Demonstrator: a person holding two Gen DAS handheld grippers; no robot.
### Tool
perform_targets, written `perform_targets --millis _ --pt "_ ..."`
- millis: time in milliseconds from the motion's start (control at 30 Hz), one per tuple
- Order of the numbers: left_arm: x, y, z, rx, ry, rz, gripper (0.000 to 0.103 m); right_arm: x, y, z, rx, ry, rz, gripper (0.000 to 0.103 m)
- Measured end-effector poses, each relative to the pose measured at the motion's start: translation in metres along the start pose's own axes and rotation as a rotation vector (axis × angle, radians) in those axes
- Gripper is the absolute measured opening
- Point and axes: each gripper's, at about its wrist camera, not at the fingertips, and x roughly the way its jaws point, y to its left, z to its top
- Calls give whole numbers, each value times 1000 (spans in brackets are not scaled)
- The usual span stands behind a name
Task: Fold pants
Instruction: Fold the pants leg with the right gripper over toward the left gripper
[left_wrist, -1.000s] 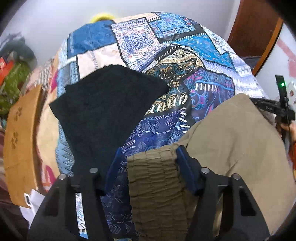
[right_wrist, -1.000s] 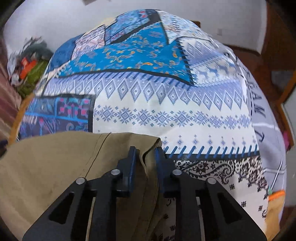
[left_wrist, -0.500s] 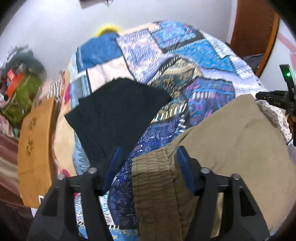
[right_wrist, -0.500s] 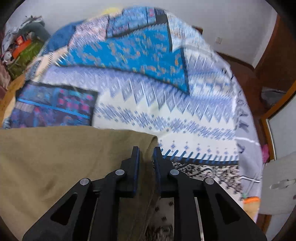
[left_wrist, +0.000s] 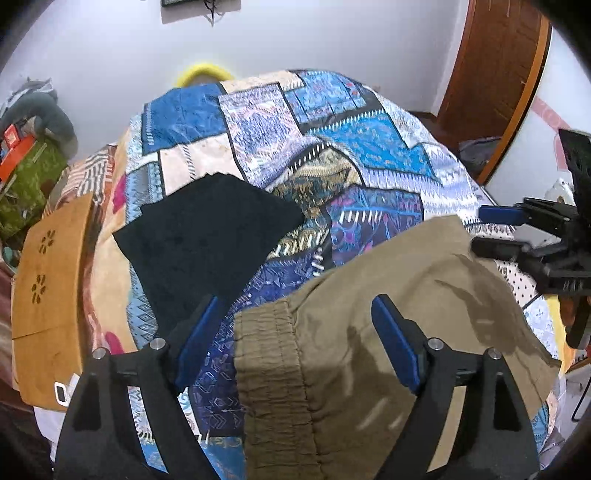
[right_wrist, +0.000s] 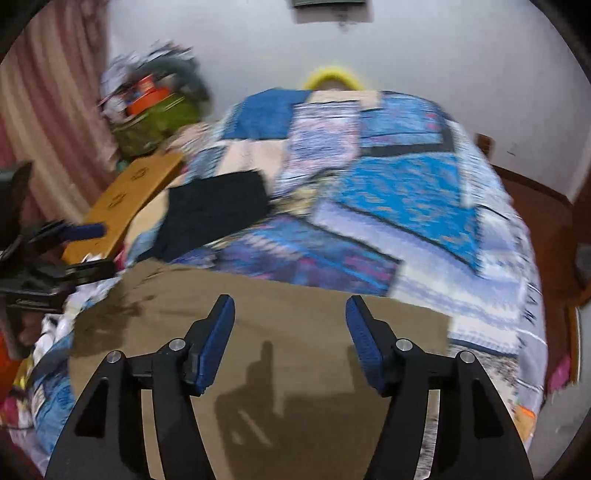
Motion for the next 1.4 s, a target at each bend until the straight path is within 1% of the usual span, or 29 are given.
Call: perform_targets --millis 67,167,233,300,333,400,500,633,733,867,967,1100,1167,1300,1400 --pt "8 -2 -3 9 26 -8 83 17 14 1 -21 37 26 59" --pt "22 -5 -9 19 68 -27 83 43 22 -3 -17 104 52 59" --pt "35 -6 -15 23 106 -31 83 63 25 -10 9 181 77 59" --pt "51 -7 -26 33 168 -43 86 79 26 -18 26 259 93 59" --pt "53 -6 -30 27 162 -45 90 78 25 -23 32 242 92 59" --pt "50 -2 -36 5 136 -34 95 71 28 -27 30 248 91 61" --pt "44 5 -41 -14 147 -51 95 56 25 -35 36 249 107 61" --pt "36 4 -50 -11 141 -37 95 39 20 -53 64 233 102 61" --pt "24 0 -57 30 109 -1 95 25 17 -67 76 219 77 61" --pt "12 -7 -70 87 82 45 95 9 18 -87 66 193 5 62" --pt "5 -6 -76 86 78 56 95 -8 19 -104 68 163 -35 62" --pt "-3 -3 -82 63 73 62 95 -27 15 -124 114 142 -53 62" --pt "-7 -4 -86 60 63 70 95 -33 13 -132 122 135 -82 62" --pt "-17 -6 -95 68 34 88 95 -47 10 -149 187 108 -90 63" --pt "-26 -4 -101 69 17 108 95 -53 10 -155 220 91 -100 64"
